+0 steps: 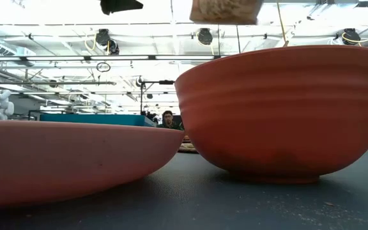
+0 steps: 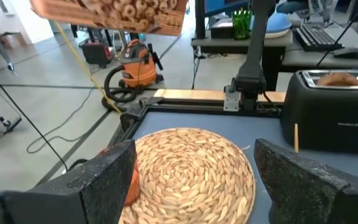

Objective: Arrange a breakfast setting
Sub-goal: Pour the cereal into the pink bowl

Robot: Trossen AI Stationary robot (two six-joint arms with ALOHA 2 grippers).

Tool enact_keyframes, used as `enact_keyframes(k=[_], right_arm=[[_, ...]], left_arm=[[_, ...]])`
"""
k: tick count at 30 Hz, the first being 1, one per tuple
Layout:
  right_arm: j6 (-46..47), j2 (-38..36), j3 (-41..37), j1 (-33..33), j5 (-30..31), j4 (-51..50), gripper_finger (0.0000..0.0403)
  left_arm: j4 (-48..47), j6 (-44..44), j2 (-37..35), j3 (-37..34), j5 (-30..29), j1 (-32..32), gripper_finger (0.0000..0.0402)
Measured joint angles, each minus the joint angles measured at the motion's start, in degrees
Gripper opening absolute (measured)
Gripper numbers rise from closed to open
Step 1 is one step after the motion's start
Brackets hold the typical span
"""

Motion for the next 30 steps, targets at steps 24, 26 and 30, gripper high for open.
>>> enact_keyframes(k=[24,26,30], right_arm=[[18.8,-9.13,-13.28,0.02,20.03,-24.59,0.0095],[20.15,-10.23,-16.12,0.02,20.04,-24.33,0.0095],[22.83,-12.83,-20.85,0.02,20.27,-24.14,0.0095]], left_arm=[[-1.4,-0.04,-0.02,0.04,0.0,0.0,0.0333],[-2.07,-0.41,-0.02,0.04,0.0,0.0,0.0333],[-2.69,-0.65,-0.02,0.04,0.02,0.0,0.0333]])
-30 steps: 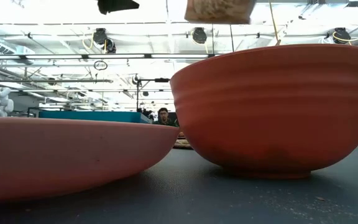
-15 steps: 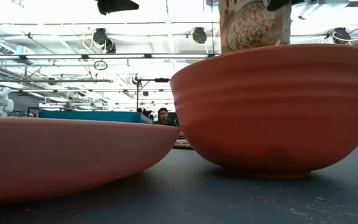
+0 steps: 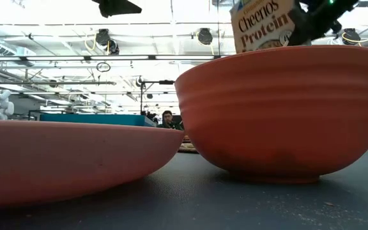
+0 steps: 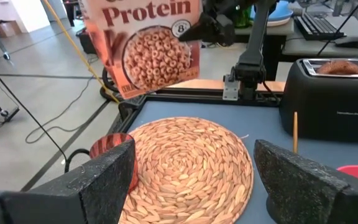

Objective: Arrange a breakfast setting
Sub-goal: Pour the cereal into the pink bowl

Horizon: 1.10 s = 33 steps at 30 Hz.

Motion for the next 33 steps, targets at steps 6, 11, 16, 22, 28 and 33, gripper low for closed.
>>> enact_keyframes(k=[6,11,16,22,28,33], right_arm=[[1.78,-4.05,-5.25,0.02,2.91,-0.25,0.0095],[5.63,-6.24,-8.64,0.02,2.76,-1.2,0.0095],[11.56,-7.28,-10.58,0.02,2.76,-7.72,0.0095],[14.07,-7.3,-11.0,-0.02,4.66,-8.97,0.0095],[23.06,-7.24,-13.13,-0.02,6.75,-11.58,0.0094],[28.64,-7.04,-17.61,-0.02,7.0,-13.1,0.0094]], left_arm=[[-0.11,0.0,0.0,0.0,0.0,0.0,0.0333],[-0.13,-0.02,0.0,0.02,0.0,0.02,0.0333],[-0.15,-0.07,0.0,0.02,0.0,0.0,0.0333],[-0.17,-0.26,0.0,0.02,0.0,0.02,0.0333],[-0.17,-0.46,0.0,0.02,0.0,0.01,0.0333],[-0.17,-1.32,0.0,0.02,0.0,0.02,0.0333]])
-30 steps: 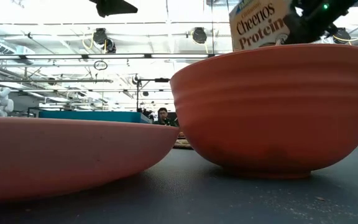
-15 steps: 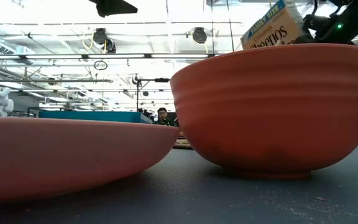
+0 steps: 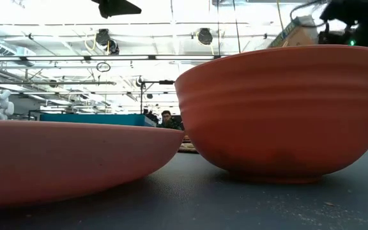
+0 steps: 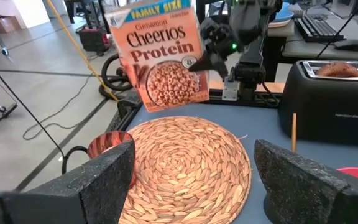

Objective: Arrange a breakfast setting
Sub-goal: Pour the cereal into the pink bowl

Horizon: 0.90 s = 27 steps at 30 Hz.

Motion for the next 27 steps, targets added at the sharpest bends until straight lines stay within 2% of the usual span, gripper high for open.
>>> enact_keyframes(k=[12,27], right_arm=[[4.76,-0.02,-8.08,0.02,0.83,4.75,0.0093],[7.5,-0.02,-11.57,0.02,0.22,7.76,0.0119]], left_arm=[[0.0,-0.16,0.0,0.0,0.0,0.0,0.0333],[0.0,-0.14,0.0,0.0,0.0,0.0,0.0333]])
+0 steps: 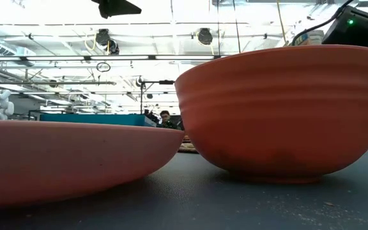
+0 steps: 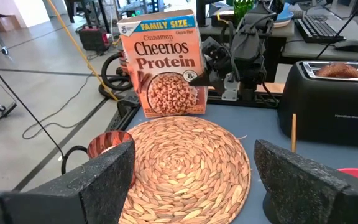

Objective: Arrange a breakfast setting
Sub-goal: Pour the cereal into the pink bowl

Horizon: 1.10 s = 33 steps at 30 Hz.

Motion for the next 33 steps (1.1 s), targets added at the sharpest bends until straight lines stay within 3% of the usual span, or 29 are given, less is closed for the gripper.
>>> enact_keyframes(k=[6,18,23,33], right_arm=[[-0.11,0.02,-0.11,0.0,-1.45,-0.24,0.0164],[0.02,0.09,-0.13,0.0,-10.3,-0.96,0.0328],[-0.06,0.09,-0.13,0.0,-9.66,-0.98,0.0347],[0.0,0.04,-0.13,0.0,-9.53,-0.83,0.0348]], left_arm=[[0.0,0.0,0.0,0.0,0.0,0.0,0.0333],[0.0,0.0,0.0,0.0,0.0,-0.02,0.0333],[0.01,-0.17,0.0,0.0,0.0,-0.02,0.0333],[0.01,-1.16,0.0,0.0,0.0,-0.02,0.0333]])
